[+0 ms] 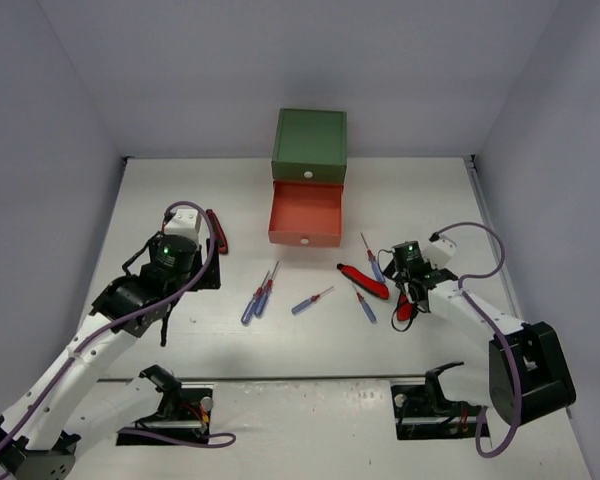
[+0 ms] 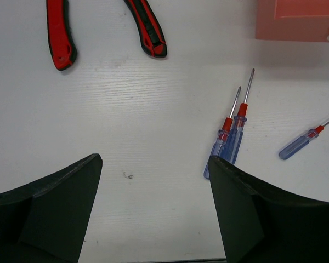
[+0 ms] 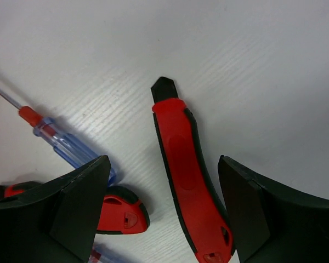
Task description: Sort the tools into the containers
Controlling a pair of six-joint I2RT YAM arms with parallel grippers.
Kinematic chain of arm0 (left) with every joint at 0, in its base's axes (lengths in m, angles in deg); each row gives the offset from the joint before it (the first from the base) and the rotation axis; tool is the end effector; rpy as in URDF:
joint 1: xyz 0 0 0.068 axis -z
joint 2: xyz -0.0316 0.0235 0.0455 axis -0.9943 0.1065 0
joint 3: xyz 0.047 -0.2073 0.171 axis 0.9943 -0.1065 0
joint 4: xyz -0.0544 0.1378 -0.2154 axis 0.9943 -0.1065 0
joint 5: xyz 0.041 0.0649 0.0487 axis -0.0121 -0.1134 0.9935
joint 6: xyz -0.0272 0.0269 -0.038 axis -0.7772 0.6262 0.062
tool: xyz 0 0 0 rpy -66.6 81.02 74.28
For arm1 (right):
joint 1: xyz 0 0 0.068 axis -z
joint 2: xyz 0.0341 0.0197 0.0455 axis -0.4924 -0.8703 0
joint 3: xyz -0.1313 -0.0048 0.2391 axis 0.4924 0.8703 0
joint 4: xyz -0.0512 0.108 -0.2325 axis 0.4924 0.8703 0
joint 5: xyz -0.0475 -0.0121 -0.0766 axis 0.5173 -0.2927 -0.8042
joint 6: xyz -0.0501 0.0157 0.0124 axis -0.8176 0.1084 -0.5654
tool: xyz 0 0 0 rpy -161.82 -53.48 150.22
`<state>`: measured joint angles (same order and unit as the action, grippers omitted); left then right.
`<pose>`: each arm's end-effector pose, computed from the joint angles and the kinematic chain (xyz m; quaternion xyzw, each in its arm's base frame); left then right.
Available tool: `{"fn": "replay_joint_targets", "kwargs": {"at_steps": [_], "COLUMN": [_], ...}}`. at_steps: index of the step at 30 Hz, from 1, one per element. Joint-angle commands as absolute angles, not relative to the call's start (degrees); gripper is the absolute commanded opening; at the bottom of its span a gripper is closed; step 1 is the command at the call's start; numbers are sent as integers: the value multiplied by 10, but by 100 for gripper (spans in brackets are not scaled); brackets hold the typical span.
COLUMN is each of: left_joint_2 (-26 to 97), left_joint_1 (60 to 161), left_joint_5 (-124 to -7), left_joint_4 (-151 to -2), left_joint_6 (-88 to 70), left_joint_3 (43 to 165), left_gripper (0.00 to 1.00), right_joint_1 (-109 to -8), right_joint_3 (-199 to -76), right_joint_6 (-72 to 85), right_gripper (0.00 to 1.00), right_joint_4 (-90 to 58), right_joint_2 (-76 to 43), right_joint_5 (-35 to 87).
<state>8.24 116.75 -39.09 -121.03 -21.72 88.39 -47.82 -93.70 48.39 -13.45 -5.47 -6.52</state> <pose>0.1482 -0.0826 0.3432 -0.0089 0.8764 -0.0999 0.4710 0.2326 0.0614 0.1864 0.3162 0.8388 0.0582 0.4393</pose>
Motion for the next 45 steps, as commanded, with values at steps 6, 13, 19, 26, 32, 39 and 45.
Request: {"fn": "replay_joint_targets", "kwargs": {"at_steps": [6, 13, 19, 26, 32, 39, 45], "left_joint_2": [101, 113, 115, 120, 131, 127, 97], "left_joint_1": [1163, 1163, 1163, 1163, 1162, 1159, 1152], "left_joint_5": [-398, -401, -398, -400, -401, -392, -385], "left_joint_4": [-1176, -1166, -1162, -1158, -1154, -1157, -1165], "left_joint_6": [-210, -209, -206, -203, -198, -185, -179], "left_joint_3": [904, 899, 898, 900, 908, 913, 907], "left_gripper": [75, 75, 75, 75, 75, 75, 75], "right_joint_1": [-463, -458, -456, -469, -573, -693, -720], "right_joint_3": [-919, -918, -925, -989, -1158, -1387, -1508], "right_joint_6": [510, 512, 504, 437, 400, 166, -105], "right_gripper": [69, 52, 30, 0, 0, 0, 0], "right_joint_4": [-138, -139, -140, -135, -138, -158, -159], "right_joint_2": [-86, -112, -109, -20, -57, -241, -335], "right_joint_5": [-64, -66, -69, -94, -116, -45, 31]}}
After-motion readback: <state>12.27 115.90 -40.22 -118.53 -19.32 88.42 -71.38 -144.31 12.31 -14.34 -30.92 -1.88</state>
